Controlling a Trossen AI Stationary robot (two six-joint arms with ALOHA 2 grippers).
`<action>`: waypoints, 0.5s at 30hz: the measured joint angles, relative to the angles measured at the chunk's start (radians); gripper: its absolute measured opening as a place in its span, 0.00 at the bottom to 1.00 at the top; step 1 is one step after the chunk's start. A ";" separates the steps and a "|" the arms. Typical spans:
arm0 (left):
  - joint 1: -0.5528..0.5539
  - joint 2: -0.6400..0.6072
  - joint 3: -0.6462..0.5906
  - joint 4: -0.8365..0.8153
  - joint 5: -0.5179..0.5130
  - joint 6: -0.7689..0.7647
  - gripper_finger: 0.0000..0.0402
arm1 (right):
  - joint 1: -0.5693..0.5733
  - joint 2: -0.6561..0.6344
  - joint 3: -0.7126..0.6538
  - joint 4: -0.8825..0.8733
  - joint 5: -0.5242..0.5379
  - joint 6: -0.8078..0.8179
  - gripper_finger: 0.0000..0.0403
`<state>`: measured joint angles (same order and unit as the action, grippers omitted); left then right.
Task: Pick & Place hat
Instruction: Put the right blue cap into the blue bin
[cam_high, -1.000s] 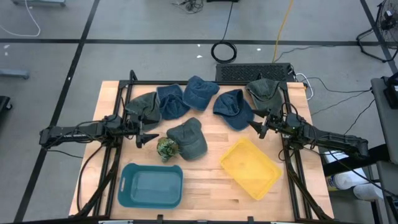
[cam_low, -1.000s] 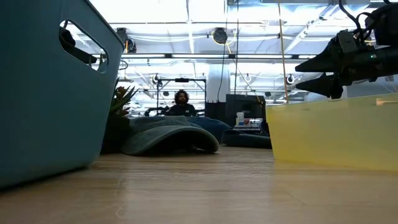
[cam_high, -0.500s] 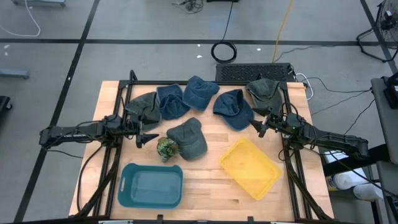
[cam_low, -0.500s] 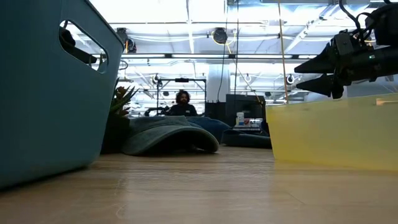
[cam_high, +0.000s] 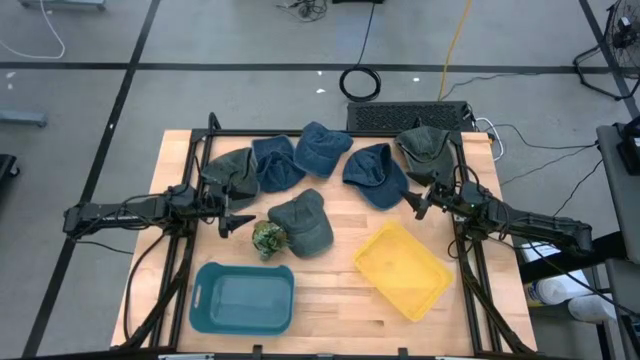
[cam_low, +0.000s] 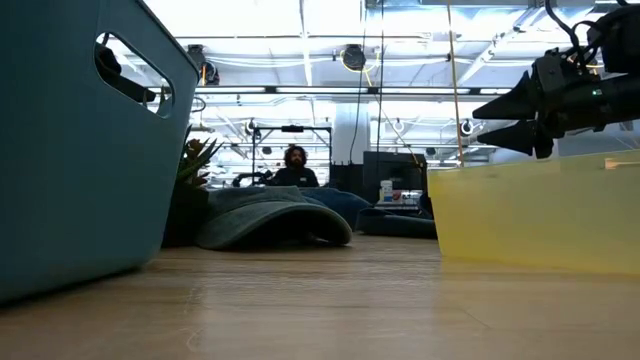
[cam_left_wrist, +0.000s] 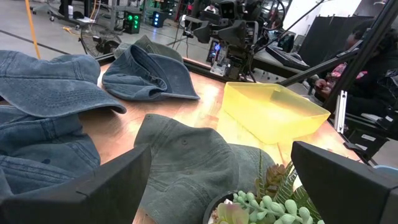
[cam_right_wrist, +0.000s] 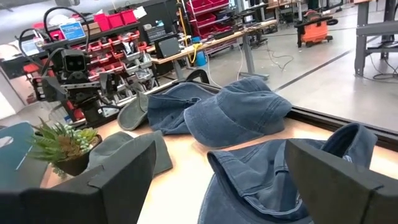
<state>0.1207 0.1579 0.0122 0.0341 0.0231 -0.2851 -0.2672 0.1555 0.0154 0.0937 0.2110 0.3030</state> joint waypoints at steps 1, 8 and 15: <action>0.000 0.000 0.000 0.000 0.000 0.000 0.99 | 0.000 0.000 0.000 0.000 -0.002 -0.011 0.86; 0.000 0.000 0.000 0.000 0.000 0.000 0.99 | 0.000 0.012 0.048 0.004 -0.001 -0.060 0.86; 0.000 0.000 0.000 0.000 0.000 0.000 0.99 | 0.000 0.102 0.177 -0.015 0.030 -0.076 0.86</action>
<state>0.1207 0.1580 0.0120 0.0341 0.0231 -0.2852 -0.2668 0.2577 0.1922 0.0783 0.2413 0.2271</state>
